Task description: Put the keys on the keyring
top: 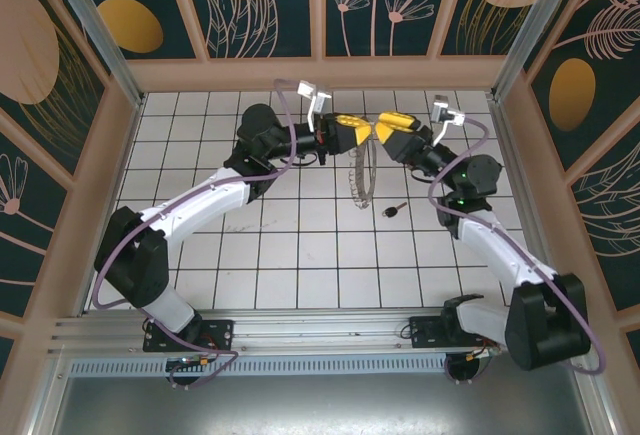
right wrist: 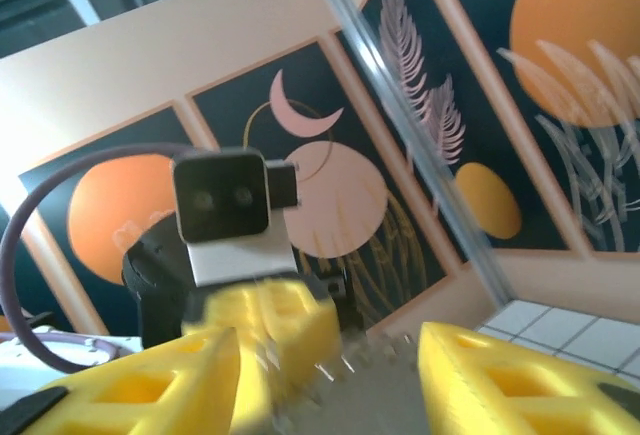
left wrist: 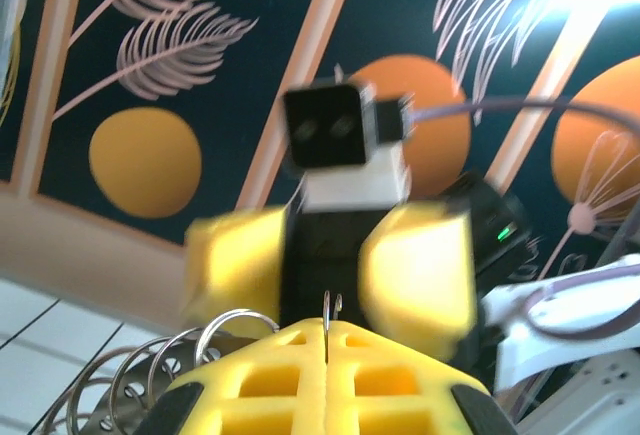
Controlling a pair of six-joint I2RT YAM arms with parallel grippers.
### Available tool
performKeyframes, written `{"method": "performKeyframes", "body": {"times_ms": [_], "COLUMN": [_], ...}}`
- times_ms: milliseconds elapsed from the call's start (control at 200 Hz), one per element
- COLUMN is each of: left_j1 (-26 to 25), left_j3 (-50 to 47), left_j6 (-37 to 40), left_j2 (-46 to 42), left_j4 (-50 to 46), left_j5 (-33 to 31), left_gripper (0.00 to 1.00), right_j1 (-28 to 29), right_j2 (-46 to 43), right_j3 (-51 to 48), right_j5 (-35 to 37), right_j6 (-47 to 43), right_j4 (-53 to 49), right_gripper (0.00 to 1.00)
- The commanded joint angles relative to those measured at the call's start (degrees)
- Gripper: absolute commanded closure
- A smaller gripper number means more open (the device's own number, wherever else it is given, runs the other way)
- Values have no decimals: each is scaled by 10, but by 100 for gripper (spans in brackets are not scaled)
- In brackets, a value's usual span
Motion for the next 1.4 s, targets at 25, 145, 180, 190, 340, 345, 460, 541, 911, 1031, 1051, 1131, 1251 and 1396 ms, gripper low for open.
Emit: {"method": "performKeyframes", "body": {"times_ms": [25, 145, 180, 190, 340, 345, 460, 541, 911, 1031, 1051, 1131, 1251, 1396], "left_j1": [-5, -4, -5, -5, -5, -4, -5, -5, -5, -4, -5, -4, -5, -5], "left_j3": [4, -21, -26, -27, -55, -55, -68, -82, -116, -115, -116, -111, -99, -111], "left_j6": [132, 194, 208, 211, 251, 253, 272, 289, 316, 312, 311, 302, 270, 232], "left_j2": [-31, -50, -55, -56, -73, -73, -84, -92, -120, -121, -121, -121, -110, -103], "left_j4": [-88, -84, -83, -83, -61, -60, -53, -37, -3, -3, -4, -12, -29, -22], "left_j5": [-29, -53, -57, -57, -69, -69, -74, -66, -72, -70, -70, -68, -81, -129], "left_gripper": [100, 100, 100, 100, 100, 100, 100, 100, 100, 100, 100, 100, 100, 100], "right_j1": [-37, -52, -56, -57, -80, -80, -96, -102, -114, -117, -117, -118, -118, -116], "right_j2": [-77, -111, -117, -118, -128, -127, -123, -117, -92, -91, -91, -86, -63, -6], "right_j3": [8, -1, -5, -7, -47, -48, -75, -92, -130, -136, -135, -127, -93, -55], "right_j5": [30, 73, 82, 85, 112, 113, 127, 132, 141, 141, 142, 152, 193, 207], "right_j6": [-47, -71, -76, -77, -63, -63, -48, -41, -19, -16, -16, -21, -43, -79], "right_j4": [-107, -211, -233, -238, -259, -260, -268, -268, -253, -250, -253, -287, -406, -541], "right_gripper": [47, 45, 45, 45, 44, 44, 44, 43, 43, 42, 42, 42, 42, 46]}}
